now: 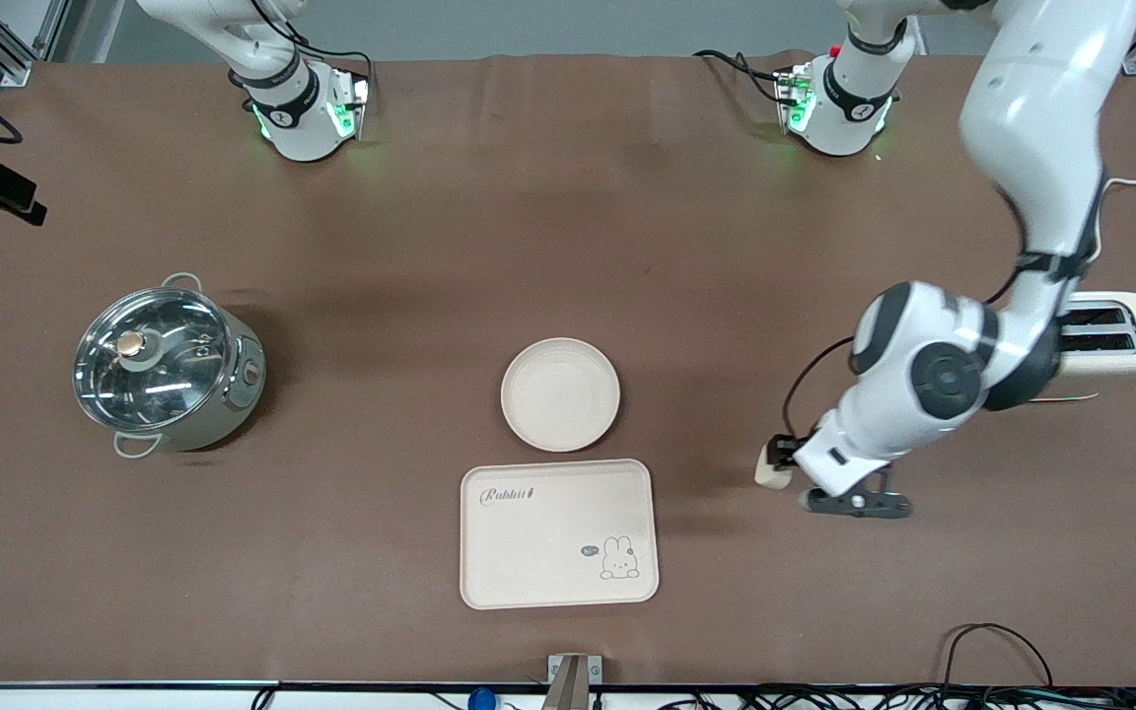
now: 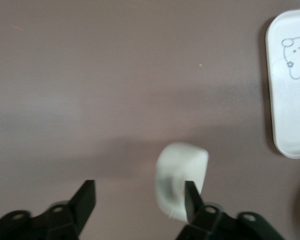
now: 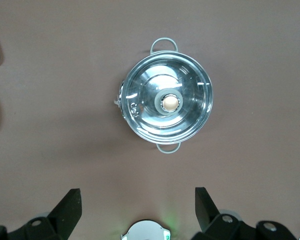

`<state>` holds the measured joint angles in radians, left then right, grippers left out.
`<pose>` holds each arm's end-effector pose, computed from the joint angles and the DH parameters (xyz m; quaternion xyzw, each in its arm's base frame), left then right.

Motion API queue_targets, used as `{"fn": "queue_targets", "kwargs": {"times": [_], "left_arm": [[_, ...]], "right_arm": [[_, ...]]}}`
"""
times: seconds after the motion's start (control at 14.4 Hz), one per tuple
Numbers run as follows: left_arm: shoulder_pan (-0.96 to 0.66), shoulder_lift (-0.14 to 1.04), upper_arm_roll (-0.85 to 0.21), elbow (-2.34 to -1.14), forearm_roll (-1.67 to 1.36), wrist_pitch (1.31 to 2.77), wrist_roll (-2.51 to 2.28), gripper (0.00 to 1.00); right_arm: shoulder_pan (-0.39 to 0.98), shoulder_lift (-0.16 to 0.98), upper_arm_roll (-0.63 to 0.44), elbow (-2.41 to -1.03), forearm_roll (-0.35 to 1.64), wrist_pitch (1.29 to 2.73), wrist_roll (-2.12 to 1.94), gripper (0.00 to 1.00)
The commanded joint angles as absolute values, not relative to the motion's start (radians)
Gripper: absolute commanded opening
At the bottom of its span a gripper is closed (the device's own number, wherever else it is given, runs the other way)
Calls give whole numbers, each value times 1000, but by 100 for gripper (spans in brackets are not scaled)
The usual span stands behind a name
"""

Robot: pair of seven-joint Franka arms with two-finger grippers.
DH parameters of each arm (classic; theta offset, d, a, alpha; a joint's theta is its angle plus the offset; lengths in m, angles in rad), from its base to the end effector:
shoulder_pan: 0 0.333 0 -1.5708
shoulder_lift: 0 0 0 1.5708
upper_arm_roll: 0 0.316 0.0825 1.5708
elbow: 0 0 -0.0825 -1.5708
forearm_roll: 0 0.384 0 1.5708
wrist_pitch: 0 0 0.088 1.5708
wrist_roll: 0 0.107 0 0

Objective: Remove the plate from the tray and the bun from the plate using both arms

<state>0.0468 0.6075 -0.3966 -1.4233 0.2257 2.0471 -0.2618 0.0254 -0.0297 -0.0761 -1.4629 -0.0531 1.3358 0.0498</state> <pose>0.6951 -0.1819 0.3677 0.9978 -0.0570 0.0282 0.0176 0.5183 -0.0337 0.6708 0.9970 -0.0550 -0.0487 0.0249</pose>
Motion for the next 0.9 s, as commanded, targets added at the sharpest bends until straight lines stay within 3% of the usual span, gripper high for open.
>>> {"fn": "queue_targets", "kwargs": {"times": [0.0, 0.28, 0.62, 0.83], "left_arm": [[75, 528, -407, -1393, 184, 1924, -216, 100], [74, 519, -406, -1410, 166, 1922, -236, 100], [166, 247, -408, -1405, 89, 1662, -209, 100], [213, 154, -396, -1407, 89, 1609, -109, 100]], "right_arm": [[51, -63, -81, -1482, -34, 1363, 57, 100], [51, -58, -84, -1479, -29, 1433, 58, 100], [41, -58, -86, -1486, -2, 1445, 58, 100], [41, -58, -86, -1486, -2, 1453, 58, 100]]}}
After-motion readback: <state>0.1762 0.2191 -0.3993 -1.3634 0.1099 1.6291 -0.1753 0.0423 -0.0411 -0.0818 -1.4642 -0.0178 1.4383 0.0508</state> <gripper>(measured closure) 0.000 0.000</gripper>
